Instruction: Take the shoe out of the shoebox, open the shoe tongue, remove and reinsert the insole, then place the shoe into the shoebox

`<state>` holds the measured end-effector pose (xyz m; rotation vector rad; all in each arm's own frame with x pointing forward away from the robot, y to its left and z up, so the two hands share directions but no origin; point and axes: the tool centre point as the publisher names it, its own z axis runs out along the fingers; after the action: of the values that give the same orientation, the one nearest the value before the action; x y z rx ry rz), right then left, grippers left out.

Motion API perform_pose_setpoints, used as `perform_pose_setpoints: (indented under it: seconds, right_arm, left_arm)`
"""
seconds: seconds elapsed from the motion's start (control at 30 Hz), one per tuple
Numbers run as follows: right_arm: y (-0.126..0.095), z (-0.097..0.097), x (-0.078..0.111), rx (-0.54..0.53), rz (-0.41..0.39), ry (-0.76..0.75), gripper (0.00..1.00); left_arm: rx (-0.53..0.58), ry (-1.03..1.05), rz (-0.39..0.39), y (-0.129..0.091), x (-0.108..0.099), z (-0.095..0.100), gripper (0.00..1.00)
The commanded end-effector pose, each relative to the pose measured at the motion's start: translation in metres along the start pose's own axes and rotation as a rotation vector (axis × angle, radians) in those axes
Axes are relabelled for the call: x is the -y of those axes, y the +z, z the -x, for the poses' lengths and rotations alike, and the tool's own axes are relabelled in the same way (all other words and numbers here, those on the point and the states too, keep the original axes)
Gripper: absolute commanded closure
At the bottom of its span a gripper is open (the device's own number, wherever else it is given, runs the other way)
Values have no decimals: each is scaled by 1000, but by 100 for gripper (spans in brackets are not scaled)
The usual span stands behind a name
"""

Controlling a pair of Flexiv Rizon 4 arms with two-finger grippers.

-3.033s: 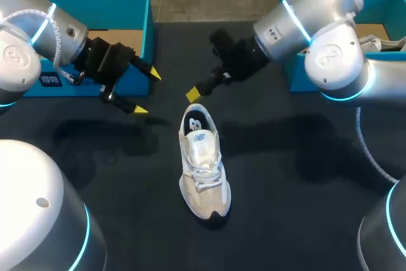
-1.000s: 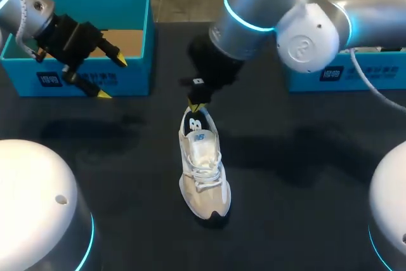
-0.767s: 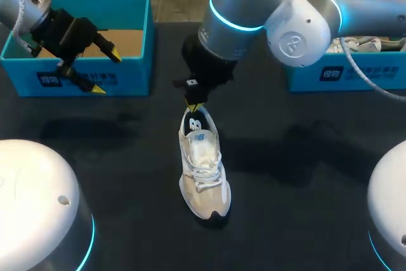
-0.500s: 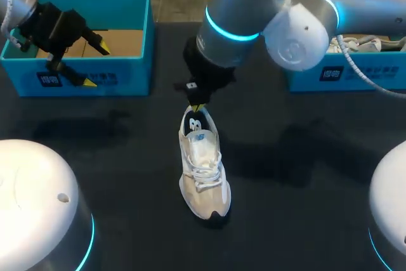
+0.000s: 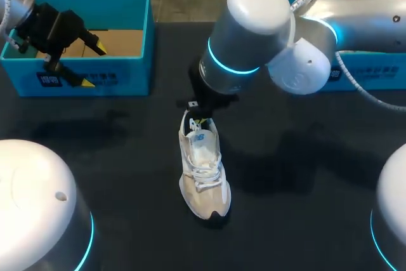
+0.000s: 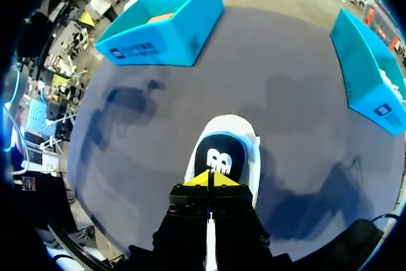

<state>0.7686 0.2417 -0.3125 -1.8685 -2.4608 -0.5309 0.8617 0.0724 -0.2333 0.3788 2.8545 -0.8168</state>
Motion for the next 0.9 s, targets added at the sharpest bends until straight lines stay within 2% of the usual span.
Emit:
perform_pose_setpoints:
  seconds: [0.03,0.37,0.47,0.67,0.9]
  right_arm:
    - [15,-5,-5,-9,-10,7,100]
    - [36,-19,-14,12,-1,45,100]
    - [41,-16,-13,23,10,54,100]
    - [51,-11,-14,128,-15,50,100]
    - [62,-3,-10,168,-48,56,100]
  left_arm:
    - [-1,0,3,0,0,0,0]
    - [-1,0,3,0,0,0,0]
    - [-1,0,3,0,0,0,0]
    - [-1,0,3,0,0,0,0]
    - [-1,0,3,0,0,0,0]
